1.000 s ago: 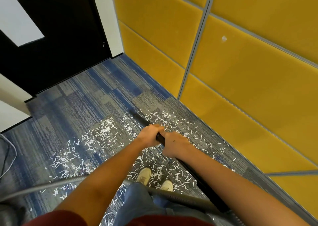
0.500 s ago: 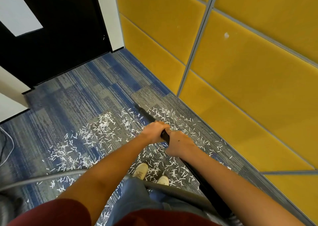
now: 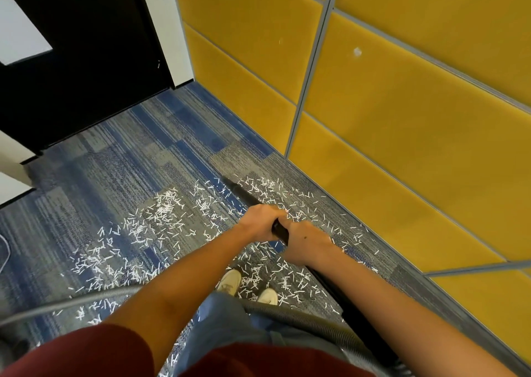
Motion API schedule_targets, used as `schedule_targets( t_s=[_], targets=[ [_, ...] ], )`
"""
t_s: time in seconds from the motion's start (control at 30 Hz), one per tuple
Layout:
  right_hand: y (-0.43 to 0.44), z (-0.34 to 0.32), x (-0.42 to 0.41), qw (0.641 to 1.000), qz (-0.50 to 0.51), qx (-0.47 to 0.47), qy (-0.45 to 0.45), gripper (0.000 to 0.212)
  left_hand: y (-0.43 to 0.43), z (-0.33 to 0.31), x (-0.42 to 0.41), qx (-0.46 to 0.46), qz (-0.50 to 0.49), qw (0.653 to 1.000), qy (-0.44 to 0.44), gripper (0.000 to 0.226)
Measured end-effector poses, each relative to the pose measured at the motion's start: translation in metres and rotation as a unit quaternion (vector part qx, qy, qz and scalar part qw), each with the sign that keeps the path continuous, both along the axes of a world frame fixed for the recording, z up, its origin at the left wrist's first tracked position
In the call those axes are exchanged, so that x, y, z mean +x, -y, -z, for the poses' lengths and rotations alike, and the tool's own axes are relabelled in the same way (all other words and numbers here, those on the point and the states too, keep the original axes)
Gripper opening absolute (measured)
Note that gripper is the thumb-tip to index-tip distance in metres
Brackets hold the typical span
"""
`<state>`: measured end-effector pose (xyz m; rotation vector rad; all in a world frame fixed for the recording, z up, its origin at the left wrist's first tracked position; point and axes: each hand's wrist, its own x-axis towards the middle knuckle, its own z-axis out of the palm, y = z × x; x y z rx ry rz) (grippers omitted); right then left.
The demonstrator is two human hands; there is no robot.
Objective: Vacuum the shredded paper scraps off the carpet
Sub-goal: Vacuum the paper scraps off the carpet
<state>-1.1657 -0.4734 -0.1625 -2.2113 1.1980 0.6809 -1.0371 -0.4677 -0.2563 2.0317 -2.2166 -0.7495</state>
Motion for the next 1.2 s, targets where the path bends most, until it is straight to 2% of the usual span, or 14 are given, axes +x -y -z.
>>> schedule_targets(
  t_s=[0.1,0.6,0.97,1.2],
  targets=[
    [-0.004,-0.002,0.009,1.000,-0.013,-0.004,0.005,0.060,-0.008,-0.001,0.009,0.001,-0.023,1.000,-0.011,0.011],
    [-0.048,-0.003,0.072,0.997,-0.075,0.006,-0.005,0.068,-0.064,0.004,0.071,0.013,-0.068,0.998,0.010,0.020],
    [-0.107,-0.006,0.106,0.999,-0.037,0.002,-0.007,0.065,-0.114,0.004,0.105,0.024,-0.049,0.998,-0.012,0.029],
    [-0.133,-0.011,0.103,0.999,0.016,-0.009,-0.028,0.064,-0.125,0.003,0.098,0.012,0.004,1.000,-0.024,0.026]
  ],
)
